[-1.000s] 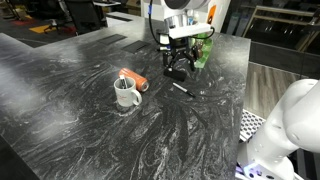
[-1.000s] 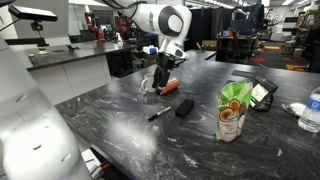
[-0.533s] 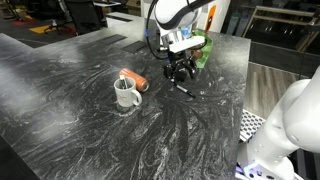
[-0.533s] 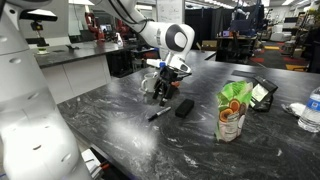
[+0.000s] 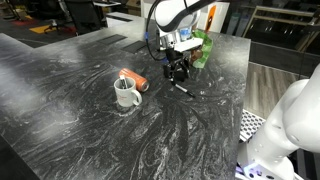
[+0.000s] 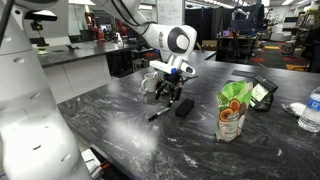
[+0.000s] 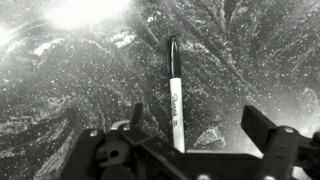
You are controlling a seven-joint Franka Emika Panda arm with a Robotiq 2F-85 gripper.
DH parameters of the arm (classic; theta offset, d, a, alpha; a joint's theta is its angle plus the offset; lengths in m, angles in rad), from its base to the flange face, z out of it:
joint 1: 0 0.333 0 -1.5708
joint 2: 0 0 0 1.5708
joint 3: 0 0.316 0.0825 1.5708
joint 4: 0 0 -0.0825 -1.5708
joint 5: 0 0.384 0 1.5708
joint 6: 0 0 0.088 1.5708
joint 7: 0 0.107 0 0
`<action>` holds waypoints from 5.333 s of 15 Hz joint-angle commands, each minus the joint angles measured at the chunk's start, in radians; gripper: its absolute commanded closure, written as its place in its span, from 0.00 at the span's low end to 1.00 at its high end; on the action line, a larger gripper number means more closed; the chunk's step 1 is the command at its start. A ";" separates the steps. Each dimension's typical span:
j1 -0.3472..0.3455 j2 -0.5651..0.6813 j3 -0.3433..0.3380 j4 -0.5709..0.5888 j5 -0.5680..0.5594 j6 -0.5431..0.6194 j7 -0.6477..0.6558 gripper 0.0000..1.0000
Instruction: Move the whiteboard eraser from the cup and place a marker in the cup
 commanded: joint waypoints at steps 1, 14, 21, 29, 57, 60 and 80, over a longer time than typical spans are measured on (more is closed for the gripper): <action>-0.011 0.043 -0.006 0.039 0.022 0.001 -0.091 0.00; -0.020 0.148 -0.015 0.065 0.017 0.064 -0.142 0.25; -0.022 0.149 -0.024 0.079 0.010 0.058 -0.120 0.69; -0.025 0.144 -0.026 0.082 0.000 0.053 -0.091 0.98; 0.138 -0.183 0.178 0.074 -0.028 0.387 0.210 0.98; 0.147 -0.180 0.190 0.068 -0.023 0.491 0.203 0.98; 0.158 -0.108 0.199 -0.056 -0.084 0.946 0.195 0.65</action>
